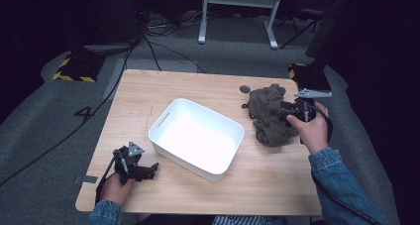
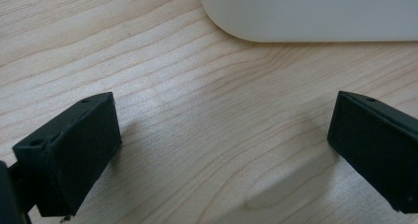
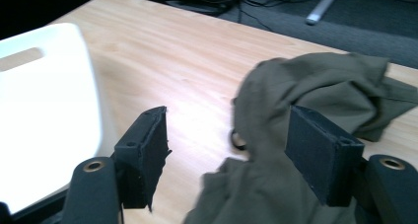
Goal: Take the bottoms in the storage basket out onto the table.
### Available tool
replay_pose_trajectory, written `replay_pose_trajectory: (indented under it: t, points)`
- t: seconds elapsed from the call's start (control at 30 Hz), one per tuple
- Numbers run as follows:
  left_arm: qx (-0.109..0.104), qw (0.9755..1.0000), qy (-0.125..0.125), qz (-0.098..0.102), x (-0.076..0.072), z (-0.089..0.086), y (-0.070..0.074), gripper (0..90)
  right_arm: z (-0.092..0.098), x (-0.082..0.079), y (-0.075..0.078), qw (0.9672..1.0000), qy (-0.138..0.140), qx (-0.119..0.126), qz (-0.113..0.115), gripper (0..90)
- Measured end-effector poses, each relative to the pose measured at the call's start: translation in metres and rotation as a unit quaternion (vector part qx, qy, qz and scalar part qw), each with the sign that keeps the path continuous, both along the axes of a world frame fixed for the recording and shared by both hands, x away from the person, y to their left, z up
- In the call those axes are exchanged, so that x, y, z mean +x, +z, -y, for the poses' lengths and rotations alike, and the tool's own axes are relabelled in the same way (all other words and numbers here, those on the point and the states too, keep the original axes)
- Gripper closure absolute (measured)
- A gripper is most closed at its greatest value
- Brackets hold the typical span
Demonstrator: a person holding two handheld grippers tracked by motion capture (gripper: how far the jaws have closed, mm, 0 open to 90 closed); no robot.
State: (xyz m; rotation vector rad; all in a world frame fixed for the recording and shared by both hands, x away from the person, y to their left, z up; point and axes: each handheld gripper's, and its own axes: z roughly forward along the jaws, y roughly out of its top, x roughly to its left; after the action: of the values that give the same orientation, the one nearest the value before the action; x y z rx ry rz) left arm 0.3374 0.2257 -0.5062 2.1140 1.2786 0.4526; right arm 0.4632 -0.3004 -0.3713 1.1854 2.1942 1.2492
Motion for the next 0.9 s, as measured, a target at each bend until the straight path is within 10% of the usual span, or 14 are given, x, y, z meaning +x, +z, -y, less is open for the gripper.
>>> replay_pose_trajectory:
  t: [0.57, 0.9]
  points:
    - [-0.001, 1.0, -0.002, -0.001, 0.001, 0.0, 0.0, 0.0, -0.013, -0.077, -0.002, 0.9935, 0.113, -0.016, -0.005, 33.5]
    - [0.001, 1.0, -0.003, -0.001, 0.001, 0.0, 0.0, 0.0, -0.026, -0.108, -0.028, 0.9856, 0.169, -0.013, -0.004, 33.6]
